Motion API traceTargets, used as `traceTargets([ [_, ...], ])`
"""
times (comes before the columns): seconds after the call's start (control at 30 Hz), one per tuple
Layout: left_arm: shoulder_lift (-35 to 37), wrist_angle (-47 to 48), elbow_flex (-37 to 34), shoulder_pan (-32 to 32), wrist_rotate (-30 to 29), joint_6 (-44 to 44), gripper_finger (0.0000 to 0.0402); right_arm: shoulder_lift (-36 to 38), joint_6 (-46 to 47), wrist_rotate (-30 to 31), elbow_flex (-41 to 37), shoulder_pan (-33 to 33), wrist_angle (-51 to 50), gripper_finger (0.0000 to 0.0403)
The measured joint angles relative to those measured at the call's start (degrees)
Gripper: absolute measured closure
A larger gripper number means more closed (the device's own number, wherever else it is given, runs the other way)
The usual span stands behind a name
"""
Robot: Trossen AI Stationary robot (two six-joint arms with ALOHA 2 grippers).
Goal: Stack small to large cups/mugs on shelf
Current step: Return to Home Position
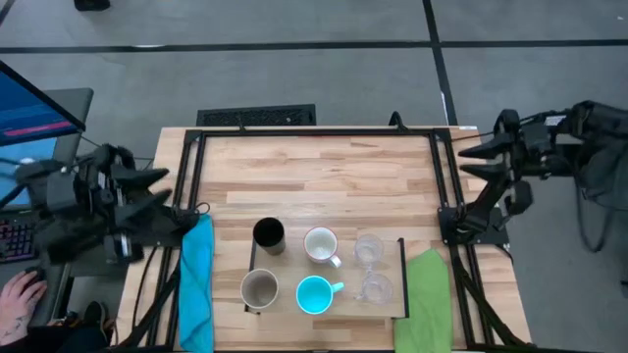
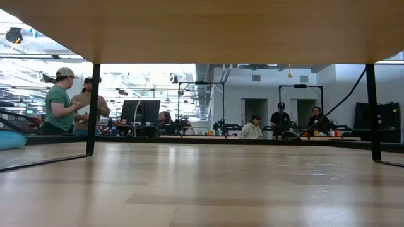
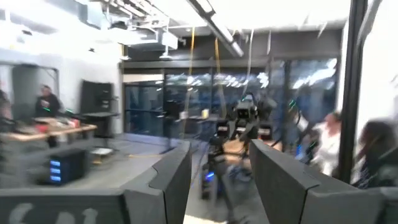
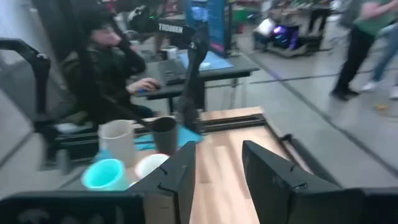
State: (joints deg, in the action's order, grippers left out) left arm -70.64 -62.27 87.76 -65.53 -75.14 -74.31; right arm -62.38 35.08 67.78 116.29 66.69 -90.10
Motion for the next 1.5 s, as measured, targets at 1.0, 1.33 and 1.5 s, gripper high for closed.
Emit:
traceTargets([
  [1.0, 70.77, 12.40, -85.85, -4.43, 61.44, 62.65, 0.0247, 24.68, 53.57, 22.33, -67.28, 3.84, 4.13, 0.0251],
  [1.33, 70.43, 21.60, -87.16, -4.60, 55.48, 59.44, 0.0247, 23.59, 62.93, 22.19, -87.95, 3.62, 17.64, 0.0252],
  [1.5, 70.41, 30.20, -87.18, -4.56, 48.74, 61.95, 0.0247, 23.67, 67.04, 22.17, -94.43, 3.30, 23.32, 0.0249],
])
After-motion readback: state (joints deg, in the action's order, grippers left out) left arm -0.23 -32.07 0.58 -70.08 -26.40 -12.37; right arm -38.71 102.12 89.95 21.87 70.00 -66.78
